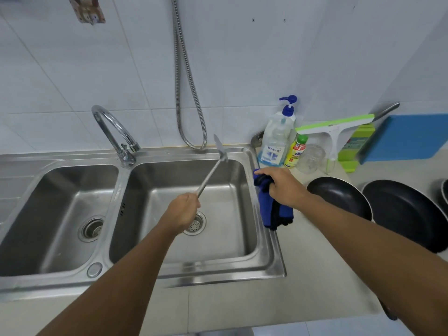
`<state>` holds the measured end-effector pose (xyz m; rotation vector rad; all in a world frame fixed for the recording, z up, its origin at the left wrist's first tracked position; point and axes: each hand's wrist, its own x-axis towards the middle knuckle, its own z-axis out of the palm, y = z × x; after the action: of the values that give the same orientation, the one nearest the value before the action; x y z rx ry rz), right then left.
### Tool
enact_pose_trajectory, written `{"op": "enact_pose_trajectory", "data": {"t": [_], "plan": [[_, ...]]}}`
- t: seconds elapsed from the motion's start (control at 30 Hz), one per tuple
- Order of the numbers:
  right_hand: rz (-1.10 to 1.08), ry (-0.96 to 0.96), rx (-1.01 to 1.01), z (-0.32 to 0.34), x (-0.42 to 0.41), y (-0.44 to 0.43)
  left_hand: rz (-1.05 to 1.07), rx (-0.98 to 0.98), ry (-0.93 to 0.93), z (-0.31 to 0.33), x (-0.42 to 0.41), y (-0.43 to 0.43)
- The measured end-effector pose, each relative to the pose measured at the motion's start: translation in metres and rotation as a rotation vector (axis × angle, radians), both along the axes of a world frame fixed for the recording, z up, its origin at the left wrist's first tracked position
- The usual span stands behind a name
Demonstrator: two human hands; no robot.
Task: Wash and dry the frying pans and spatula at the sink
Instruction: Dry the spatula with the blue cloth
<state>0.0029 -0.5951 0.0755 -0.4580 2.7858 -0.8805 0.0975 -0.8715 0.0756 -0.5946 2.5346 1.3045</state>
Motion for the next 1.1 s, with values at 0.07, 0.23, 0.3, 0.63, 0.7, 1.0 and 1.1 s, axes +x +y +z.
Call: {"op": "enact_pose_trajectory", "data": {"t": [0.07,0.23,0.3,0.63,0.7,1.0,1.1], "plan": [[-0.096,-0.094,0.124,-0.004,0.001,0.013,-0.047,-0.021,-0.047,-0.005,-0.001,0.009],[-0.239,-0.222,0.445,-0.014,0.025,0.027,-0.109,-0.054,-0.094,-0.022,0.001,0.040],[-0.226,-0.342,0.382,-0.034,0.039,0.026,-0.110,-0.063,-0.094,-0.025,0.002,0.048],[-0.034,-0.356,0.527,-0.109,0.070,0.035,-0.005,0.195,-0.093,-0.024,0.013,0.071],[-0.118,-0.352,0.471,-0.097,0.064,0.027,-0.001,0.210,-0.070,-0.022,0.015,0.077],[-0.566,-0.522,-0.768,0.004,0.013,-0.009,-0.145,0.185,0.058,-0.005,0.021,0.106],[-0.600,-0.519,-0.934,0.023,0.015,-0.005,-0.221,0.195,0.102,0.003,0.024,0.117]]}}
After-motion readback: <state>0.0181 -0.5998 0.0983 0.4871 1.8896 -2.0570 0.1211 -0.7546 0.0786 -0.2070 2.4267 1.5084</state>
